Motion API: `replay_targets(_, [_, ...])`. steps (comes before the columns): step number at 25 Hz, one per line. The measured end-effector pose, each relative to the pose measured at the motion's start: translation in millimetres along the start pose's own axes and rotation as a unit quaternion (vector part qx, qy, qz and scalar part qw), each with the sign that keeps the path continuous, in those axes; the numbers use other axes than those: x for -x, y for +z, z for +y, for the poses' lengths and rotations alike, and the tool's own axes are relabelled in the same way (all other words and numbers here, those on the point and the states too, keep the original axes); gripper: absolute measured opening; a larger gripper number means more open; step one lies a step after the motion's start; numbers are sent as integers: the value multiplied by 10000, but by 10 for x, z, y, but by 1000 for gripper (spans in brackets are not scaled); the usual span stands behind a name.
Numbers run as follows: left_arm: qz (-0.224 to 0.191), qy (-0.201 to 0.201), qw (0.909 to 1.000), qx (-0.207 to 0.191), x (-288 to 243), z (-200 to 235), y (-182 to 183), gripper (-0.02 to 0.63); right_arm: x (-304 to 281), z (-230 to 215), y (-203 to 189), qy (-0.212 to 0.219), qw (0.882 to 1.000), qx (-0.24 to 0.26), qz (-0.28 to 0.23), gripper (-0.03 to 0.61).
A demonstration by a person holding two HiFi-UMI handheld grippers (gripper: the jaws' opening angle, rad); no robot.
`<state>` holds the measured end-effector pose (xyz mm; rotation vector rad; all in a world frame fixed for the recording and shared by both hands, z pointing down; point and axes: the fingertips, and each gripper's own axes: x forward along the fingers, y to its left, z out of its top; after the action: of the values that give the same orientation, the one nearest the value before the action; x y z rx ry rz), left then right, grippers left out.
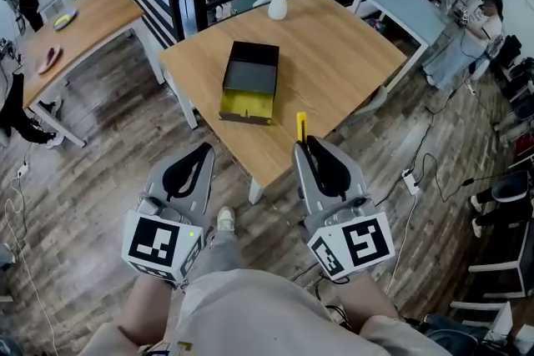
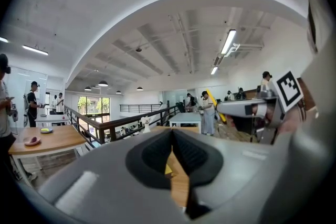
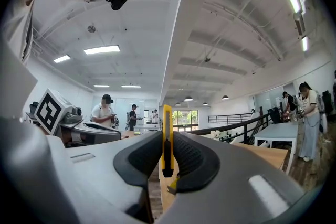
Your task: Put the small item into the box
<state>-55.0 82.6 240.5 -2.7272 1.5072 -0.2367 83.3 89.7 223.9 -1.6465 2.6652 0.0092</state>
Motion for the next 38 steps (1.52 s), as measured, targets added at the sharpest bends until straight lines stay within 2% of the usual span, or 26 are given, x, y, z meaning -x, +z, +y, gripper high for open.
replay_targets(13, [-17,-568,9984,-68,-1201,1043,216,3,-1486,-337,75,-432,9987,103,245,61])
replay_targets(21, [-110,-763,9970,-55,-1708,1600,229,3,-2088,-501,72,-818,9963,100,245,61])
replay_targets(28, [-110,-822,9966,13,-1915,1816,186,3,-2328,-560,22,-882,9958,42,235,61])
replay_targets(38, [9,-762,9971,-1,-2125,1763,116,3,-2387,-772,-88,-799,9960,100,391,61])
